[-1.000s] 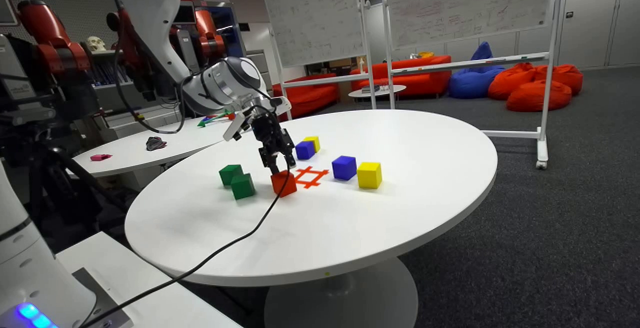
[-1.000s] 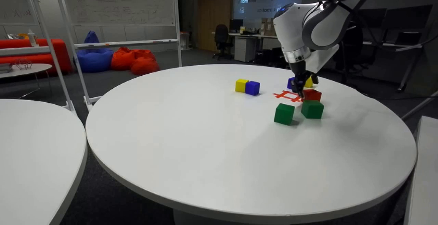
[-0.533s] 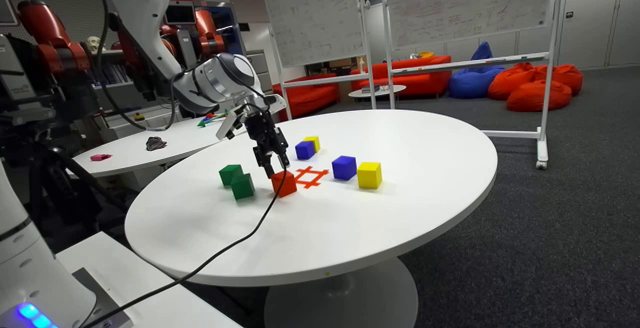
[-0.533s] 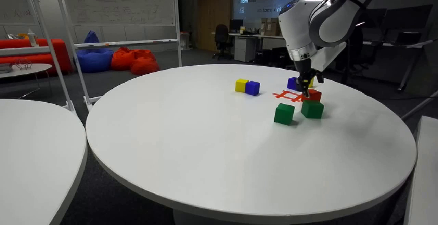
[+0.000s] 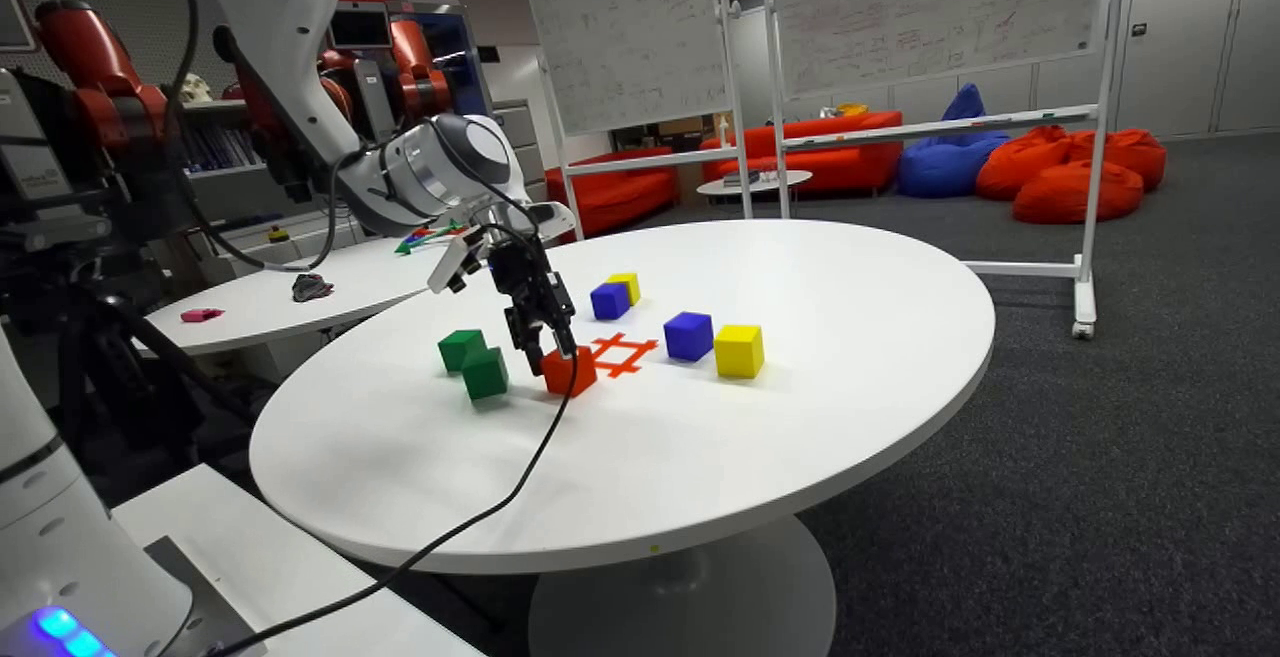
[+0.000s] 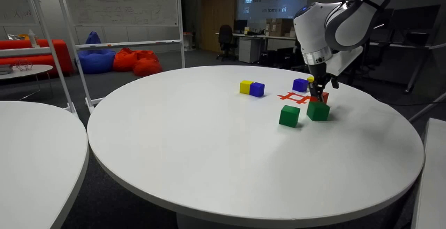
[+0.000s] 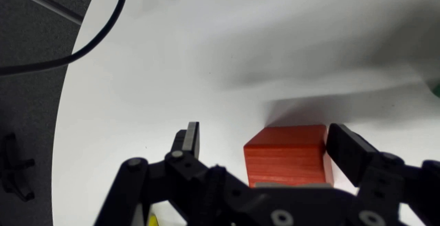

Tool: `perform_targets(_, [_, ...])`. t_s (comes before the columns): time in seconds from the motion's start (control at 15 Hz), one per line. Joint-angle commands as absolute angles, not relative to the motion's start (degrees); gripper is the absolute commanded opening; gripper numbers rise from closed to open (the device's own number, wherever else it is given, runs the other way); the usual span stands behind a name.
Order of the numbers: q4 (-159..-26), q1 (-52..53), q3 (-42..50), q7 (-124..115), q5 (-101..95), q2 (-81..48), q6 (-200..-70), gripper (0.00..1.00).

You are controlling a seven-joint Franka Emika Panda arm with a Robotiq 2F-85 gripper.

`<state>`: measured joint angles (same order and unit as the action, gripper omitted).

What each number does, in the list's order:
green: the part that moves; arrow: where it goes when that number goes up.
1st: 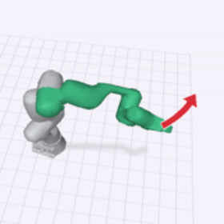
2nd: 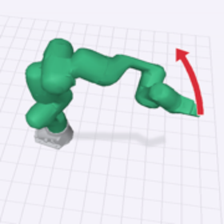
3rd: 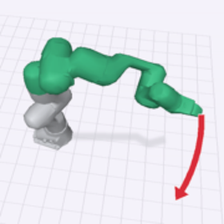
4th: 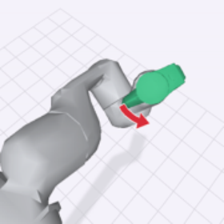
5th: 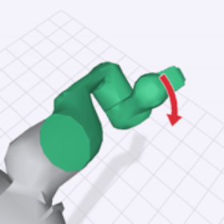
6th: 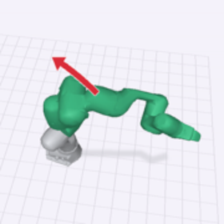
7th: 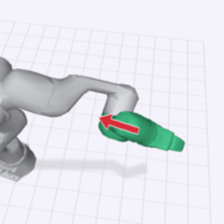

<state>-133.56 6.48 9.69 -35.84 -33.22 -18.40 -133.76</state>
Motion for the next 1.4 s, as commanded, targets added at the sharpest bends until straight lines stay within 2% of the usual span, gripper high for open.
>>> perform_targets(0.0, [-133.64,5.92,9.19,-35.89,-33.54,-18.40,-133.54,1.00])
perform_targets(1.33, [-136.70,5.78,9.21,-36.43,-34.35,-17.38,-134.79,1.00])
